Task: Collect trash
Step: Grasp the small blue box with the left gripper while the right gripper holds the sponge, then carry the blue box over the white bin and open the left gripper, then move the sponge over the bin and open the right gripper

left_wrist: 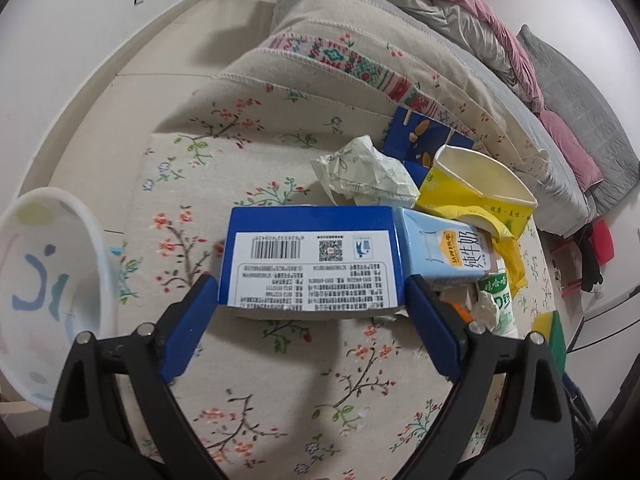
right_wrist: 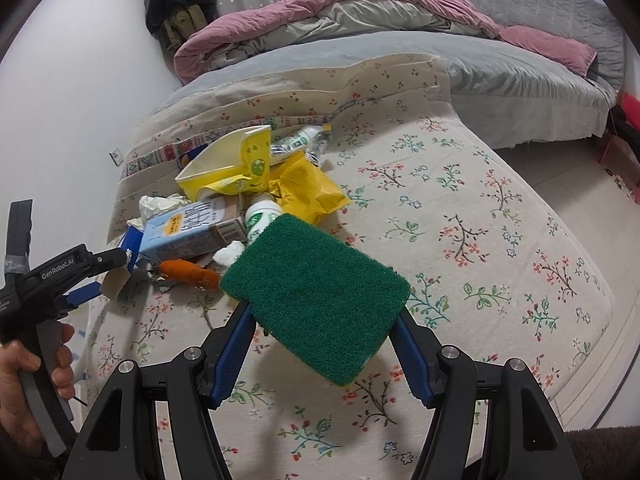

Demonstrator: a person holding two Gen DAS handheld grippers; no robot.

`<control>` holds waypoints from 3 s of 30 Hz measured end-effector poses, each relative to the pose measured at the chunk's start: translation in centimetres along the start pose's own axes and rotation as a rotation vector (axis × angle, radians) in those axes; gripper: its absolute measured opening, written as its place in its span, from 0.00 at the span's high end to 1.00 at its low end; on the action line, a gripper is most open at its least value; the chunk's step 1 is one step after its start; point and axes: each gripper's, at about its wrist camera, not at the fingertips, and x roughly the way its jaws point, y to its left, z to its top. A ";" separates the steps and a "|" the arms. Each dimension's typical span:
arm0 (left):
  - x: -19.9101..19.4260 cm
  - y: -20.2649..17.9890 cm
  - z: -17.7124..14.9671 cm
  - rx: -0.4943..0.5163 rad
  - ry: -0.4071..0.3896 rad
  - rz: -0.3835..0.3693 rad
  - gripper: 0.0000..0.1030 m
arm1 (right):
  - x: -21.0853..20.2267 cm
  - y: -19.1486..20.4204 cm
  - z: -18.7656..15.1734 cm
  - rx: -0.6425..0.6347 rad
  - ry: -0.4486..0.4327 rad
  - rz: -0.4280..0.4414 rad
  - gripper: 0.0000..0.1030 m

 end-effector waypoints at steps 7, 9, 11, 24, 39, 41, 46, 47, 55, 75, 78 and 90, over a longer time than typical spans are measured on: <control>-1.6 1.1 -0.9 0.031 -0.027 0.057 0.10 | 0.0 2.0 -0.1 -0.040 -0.001 0.024 0.34; -2.1 1.6 -1.1 0.036 -0.035 0.072 0.10 | 0.0 2.6 -0.2 -0.051 0.001 0.031 0.34; -2.6 2.2 -1.3 0.038 -0.044 0.084 0.10 | 0.1 3.3 -0.2 -0.062 0.004 0.040 0.34; -5.7 6.4 -2.8 0.012 -0.093 0.143 0.10 | 0.6 8.5 -0.5 -0.148 0.016 0.088 0.33; -7.9 12.9 -4.3 -0.085 -0.120 0.205 0.10 | 1.8 15.9 -1.0 -0.266 0.045 0.173 0.33; -8.1 13.8 -4.4 -0.100 -0.120 0.210 0.10 | 1.9 17.1 -1.2 -0.286 0.048 0.187 0.33; -8.3 15.8 -4.6 -0.136 -0.111 0.221 0.10 | 2.6 20.2 -1.6 -0.341 0.068 0.224 0.33; -8.2 16.1 -4.6 -0.142 -0.110 0.224 0.10 | 2.8 20.7 -1.7 -0.348 0.072 0.230 0.33; -8.6 18.0 -4.8 -0.207 -0.098 0.252 0.07 | 4.0 24.4 -2.1 -0.407 0.106 0.285 0.33; -11.8 22.5 -6.8 -0.293 -0.080 0.471 0.03 | 8.7 32.4 -4.4 -0.568 0.227 0.371 0.31; -11.9 22.7 -6.7 -0.301 -0.079 0.468 0.03 | 8.9 32.9 -4.6 -0.573 0.232 0.387 0.30; -12.1 22.4 -6.6 -0.295 -0.079 0.454 0.03 | 7.0 31.3 -3.6 -0.496 0.175 0.443 0.15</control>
